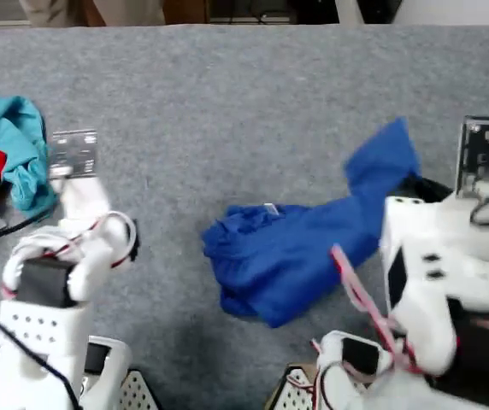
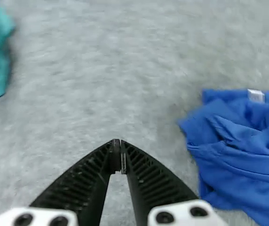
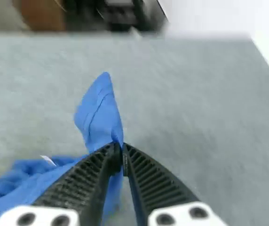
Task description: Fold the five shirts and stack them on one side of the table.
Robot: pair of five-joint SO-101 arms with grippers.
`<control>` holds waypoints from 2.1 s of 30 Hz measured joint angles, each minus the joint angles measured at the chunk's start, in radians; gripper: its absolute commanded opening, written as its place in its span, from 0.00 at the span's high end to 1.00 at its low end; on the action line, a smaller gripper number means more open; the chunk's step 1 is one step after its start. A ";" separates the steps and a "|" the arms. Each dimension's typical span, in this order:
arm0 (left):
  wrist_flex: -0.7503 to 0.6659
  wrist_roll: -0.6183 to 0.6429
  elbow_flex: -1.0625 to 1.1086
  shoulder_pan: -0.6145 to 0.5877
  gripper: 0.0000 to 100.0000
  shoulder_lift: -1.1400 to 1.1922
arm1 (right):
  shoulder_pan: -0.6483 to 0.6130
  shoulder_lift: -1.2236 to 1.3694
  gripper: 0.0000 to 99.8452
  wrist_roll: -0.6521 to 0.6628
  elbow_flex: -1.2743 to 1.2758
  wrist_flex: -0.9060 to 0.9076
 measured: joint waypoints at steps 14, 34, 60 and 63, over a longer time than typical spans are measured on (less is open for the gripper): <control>-0.046 0.150 -0.307 0.310 0.98 0.647 | 0.468 -0.008 0.99 0.163 0.304 0.000; 0.081 0.226 -0.812 0.485 0.98 1.409 | 0.654 -0.008 0.99 0.235 0.563 -0.120; 0.206 0.226 -0.990 0.399 0.80 1.525 | 0.654 -0.008 0.99 0.235 0.563 -0.123; 0.192 0.226 -0.990 0.399 0.80 1.553 | 0.654 -0.008 0.99 0.235 0.563 -0.123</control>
